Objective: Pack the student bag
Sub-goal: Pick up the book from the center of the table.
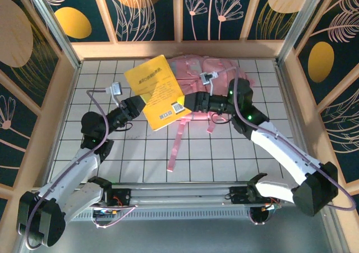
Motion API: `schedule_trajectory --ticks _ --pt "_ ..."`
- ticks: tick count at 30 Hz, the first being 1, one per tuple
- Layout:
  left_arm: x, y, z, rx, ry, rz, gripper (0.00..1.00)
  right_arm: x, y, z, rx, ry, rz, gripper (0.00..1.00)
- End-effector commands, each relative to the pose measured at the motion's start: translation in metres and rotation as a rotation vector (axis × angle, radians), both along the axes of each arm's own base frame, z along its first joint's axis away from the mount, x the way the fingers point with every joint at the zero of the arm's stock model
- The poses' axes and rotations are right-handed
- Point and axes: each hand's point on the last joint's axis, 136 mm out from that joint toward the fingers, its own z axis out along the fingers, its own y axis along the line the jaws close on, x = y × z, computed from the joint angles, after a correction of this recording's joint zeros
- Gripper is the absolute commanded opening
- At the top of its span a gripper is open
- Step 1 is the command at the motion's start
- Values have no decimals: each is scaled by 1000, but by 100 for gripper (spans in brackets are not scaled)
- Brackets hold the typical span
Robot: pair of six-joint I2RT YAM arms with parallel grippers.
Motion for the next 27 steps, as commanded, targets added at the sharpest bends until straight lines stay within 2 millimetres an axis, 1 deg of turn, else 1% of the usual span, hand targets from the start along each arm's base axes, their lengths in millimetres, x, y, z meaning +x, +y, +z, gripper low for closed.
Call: schedule_trajectory --ticks 1,4,6,9,11,15,19,24,27 --pt "-4 26 45 -200 -116 113 0 5 -8 40 223 -71 -151 86" --pt "-1 23 44 -224 -106 128 0 -4 -9 45 337 -144 -209 95" --pt "0 18 42 -233 -98 125 0 -6 -6 46 358 -178 -254 97" --pt "1 11 40 -245 -90 115 0 1 2 42 376 -146 -284 98" --pt "2 10 38 -248 -87 121 0 7 6 39 408 -109 -288 97" --pt "5 6 33 -242 -74 134 0 13 11 37 476 -62 -305 87" --pt "8 7 27 -248 -54 152 0 14 23 34 478 -44 -309 76" --pt "10 7 22 -245 -42 164 0 15 30 29 481 -24 -310 61" --pt "13 5 19 -235 -31 168 0 14 37 26 471 -19 -301 57"
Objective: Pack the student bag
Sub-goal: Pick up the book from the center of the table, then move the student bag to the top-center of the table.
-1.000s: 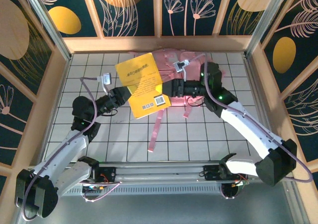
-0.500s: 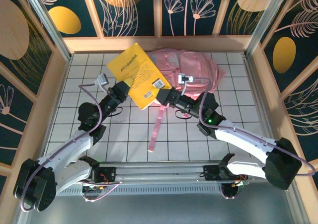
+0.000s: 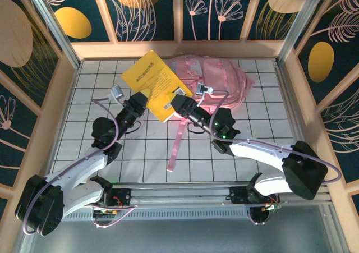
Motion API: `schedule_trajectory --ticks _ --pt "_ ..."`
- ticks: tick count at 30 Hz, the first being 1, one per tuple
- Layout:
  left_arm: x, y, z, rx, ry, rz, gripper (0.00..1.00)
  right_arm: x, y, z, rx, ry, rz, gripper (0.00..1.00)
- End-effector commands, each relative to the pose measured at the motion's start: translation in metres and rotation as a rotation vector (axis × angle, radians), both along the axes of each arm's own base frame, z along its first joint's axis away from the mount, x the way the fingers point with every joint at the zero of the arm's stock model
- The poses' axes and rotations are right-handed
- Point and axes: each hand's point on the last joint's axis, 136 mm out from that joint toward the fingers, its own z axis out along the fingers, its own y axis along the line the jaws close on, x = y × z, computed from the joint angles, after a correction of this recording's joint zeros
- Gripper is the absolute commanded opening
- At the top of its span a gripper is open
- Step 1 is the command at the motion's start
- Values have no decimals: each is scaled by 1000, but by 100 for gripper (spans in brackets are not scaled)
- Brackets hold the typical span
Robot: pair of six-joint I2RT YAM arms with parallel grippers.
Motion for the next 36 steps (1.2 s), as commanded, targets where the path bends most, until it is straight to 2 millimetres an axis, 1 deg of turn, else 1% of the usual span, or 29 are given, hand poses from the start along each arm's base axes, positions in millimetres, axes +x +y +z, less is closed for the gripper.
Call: schedule_trajectory --ticks 1,4,6,7,11,13,14,16,17,18,19,21,23,24,26,28,29,30,32,33,34,36 --pt "-11 8 32 -65 -118 22 0 -4 0 25 77 -48 -7 56" --pt "-10 7 31 -60 -110 24 0 -3 3 22 75 -43 -7 52" --pt "-10 6 31 -58 -108 26 0 -2 5 19 72 -40 -7 45" --pt "-9 6 30 -57 -106 26 0 -1 5 18 70 -38 -11 40" --pt "-8 5 27 -44 -91 30 0 4 1 14 52 -28 -49 2" --pt "-6 -1 26 -15 -81 15 0 6 0 14 24 -32 -70 0" --pt "-4 -5 24 9 -72 8 7 8 -2 12 7 -29 -86 0" --pt "2 -13 19 69 -52 1 46 13 -14 13 -20 -28 -136 0" --pt "5 -17 15 114 -43 3 63 17 -22 10 -49 -21 -167 0" --pt "8 -20 15 167 -49 12 71 26 -36 9 -79 -5 -231 0" --pt "13 -23 12 232 -44 21 76 33 -48 5 -114 9 -279 0" --pt "29 -29 4 416 -16 63 80 48 -86 0 -180 52 -398 0" --pt "46 -35 -7 544 31 77 81 58 -124 -4 -247 90 -503 0" --pt "55 -40 -16 594 68 68 81 63 -145 -7 -285 119 -567 0" --pt "71 -55 -33 641 128 19 80 66 -179 -9 -357 144 -671 0" --pt "87 -74 -56 673 183 -49 71 65 -208 -11 -419 174 -774 0" --pt "96 -83 -70 697 219 -78 69 65 -227 -16 -451 200 -831 0" --pt "104 -90 -80 718 247 -105 67 64 -237 -17 -470 211 -860 0" --pt "122 -106 -111 789 323 -142 65 61 -261 -22 -493 247 -924 0" --pt "128 -111 -118 813 342 -145 65 59 -269 -24 -499 260 -945 0" --pt "135 -119 -133 838 379 -163 65 57 -275 -26 -506 269 -959 0" --pt "143 -129 -152 855 434 -185 67 54 -284 -30 -511 281 -970 0"
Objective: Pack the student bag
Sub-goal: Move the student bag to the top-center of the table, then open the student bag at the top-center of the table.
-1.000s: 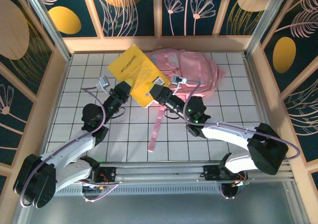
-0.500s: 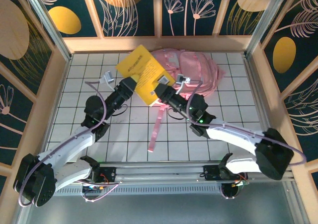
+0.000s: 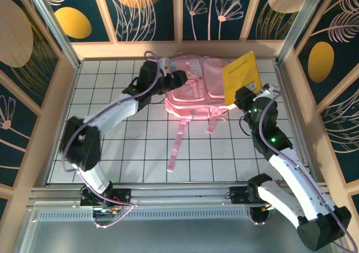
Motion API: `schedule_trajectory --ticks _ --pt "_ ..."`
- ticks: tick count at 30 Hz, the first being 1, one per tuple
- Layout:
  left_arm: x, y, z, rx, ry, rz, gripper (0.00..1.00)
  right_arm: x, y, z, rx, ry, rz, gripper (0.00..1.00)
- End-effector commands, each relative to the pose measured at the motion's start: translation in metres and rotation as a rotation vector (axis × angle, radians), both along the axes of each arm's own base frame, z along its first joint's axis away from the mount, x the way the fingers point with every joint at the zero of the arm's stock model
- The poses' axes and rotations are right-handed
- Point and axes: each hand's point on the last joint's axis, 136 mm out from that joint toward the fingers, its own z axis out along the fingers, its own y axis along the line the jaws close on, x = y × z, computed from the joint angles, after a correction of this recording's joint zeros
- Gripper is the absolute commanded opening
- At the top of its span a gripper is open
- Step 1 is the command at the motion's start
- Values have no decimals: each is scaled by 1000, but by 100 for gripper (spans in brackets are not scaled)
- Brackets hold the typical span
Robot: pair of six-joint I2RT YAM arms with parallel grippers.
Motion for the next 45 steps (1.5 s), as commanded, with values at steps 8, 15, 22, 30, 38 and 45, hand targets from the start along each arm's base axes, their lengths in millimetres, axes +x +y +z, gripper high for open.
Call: schedule_trajectory --ticks 8,15,22,30,38,45 --pt "22 -12 -98 229 305 58 76 -10 -22 1 -74 9 -41 0" --pt "22 37 -150 490 438 242 82 -8 -24 -3 -86 16 -47 0" --pt "5 132 -198 550 635 452 82 -3 -25 -7 -115 54 -55 0" --pt "19 250 -137 686 490 714 84 -1 -21 -11 -124 63 -27 0" --pt "34 173 -27 766 69 412 85 7 6 -22 -135 100 118 0" --pt "-8 66 -41 663 -19 -52 75 6 27 -29 -138 103 247 0"
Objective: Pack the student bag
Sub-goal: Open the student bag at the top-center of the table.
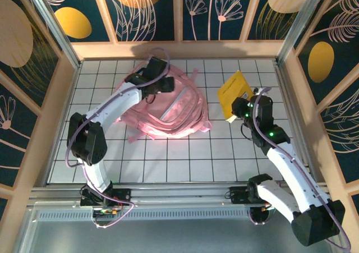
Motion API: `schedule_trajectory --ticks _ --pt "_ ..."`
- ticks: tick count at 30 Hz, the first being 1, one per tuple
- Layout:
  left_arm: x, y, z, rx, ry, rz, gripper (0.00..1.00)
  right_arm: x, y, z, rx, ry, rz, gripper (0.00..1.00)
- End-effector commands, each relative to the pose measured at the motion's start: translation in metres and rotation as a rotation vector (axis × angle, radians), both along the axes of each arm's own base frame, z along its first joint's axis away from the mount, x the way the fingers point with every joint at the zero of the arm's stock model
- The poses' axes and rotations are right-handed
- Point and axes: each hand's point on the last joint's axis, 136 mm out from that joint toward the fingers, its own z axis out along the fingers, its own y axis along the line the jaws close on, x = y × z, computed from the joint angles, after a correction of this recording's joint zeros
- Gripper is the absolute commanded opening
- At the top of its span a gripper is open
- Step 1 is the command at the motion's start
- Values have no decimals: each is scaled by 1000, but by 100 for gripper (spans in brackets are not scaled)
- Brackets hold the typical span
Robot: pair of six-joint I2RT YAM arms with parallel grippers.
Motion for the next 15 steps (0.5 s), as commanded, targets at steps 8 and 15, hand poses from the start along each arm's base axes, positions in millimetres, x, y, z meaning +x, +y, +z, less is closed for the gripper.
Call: schedule_trajectory --ticks 8,15 --pt "-31 -38 -50 -93 161 -313 67 5 22 33 48 -105 127 0" --pt "-47 -56 -54 -203 206 -391 54 6 26 25 52 -84 142 0"
